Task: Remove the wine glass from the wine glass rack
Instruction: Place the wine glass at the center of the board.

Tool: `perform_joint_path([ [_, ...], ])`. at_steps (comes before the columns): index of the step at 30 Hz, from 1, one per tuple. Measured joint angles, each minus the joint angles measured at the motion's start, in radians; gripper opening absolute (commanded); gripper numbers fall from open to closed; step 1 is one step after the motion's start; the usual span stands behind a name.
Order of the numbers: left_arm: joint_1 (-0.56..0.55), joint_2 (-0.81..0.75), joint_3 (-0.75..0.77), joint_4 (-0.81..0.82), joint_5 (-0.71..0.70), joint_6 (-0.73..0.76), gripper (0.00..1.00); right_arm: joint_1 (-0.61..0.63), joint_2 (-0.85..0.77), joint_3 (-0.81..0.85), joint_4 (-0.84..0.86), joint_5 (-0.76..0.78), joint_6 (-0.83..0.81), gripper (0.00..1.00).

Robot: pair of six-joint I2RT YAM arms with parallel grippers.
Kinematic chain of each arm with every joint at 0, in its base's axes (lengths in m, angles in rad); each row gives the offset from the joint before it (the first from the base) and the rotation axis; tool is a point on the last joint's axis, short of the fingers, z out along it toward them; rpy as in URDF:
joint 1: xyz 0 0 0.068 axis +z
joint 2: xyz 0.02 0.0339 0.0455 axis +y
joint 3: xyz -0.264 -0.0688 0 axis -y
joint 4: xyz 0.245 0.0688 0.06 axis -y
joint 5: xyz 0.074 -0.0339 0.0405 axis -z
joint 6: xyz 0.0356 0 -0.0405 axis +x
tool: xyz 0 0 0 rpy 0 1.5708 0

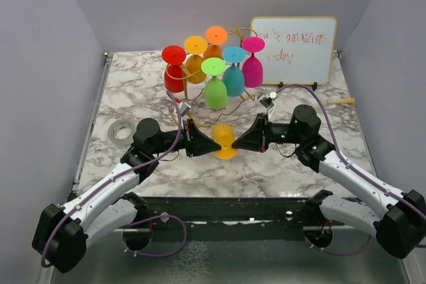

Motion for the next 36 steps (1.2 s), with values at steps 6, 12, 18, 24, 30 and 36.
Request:
perform_joint_path([
  [6, -0.01, 0.012, 0.016, 0.0, 0.051, 0.004, 0.47, -0.007, -0.005, 0.002, 0.001, -0.06, -0.036, 0.0],
  [12, -0.016, 0.039, 0.02, -0.009, 0.098, 0.027, 0.43, -0.007, -0.022, 0.034, -0.092, -0.061, -0.113, 0.01],
  [18, -0.039, 0.066, 0.074, -0.14, 0.108, 0.12, 0.3, -0.007, -0.028, 0.039, -0.13, -0.06, -0.15, 0.01],
  [24, -0.08, 0.063, 0.169, -0.301, 0.043, 0.248, 0.29, -0.007, -0.027, 0.039, -0.137, -0.062, -0.152, 0.0],
  [30, -0.086, 0.061, 0.172, -0.362, 0.025, 0.304, 0.31, -0.007, -0.027, 0.038, -0.137, -0.061, -0.15, 0.0],
  [36, -0.088, 0.059, 0.177, -0.406, 0.032, 0.352, 0.3, -0.007, -0.023, 0.038, -0.137, -0.061, -0.15, 0.01],
])
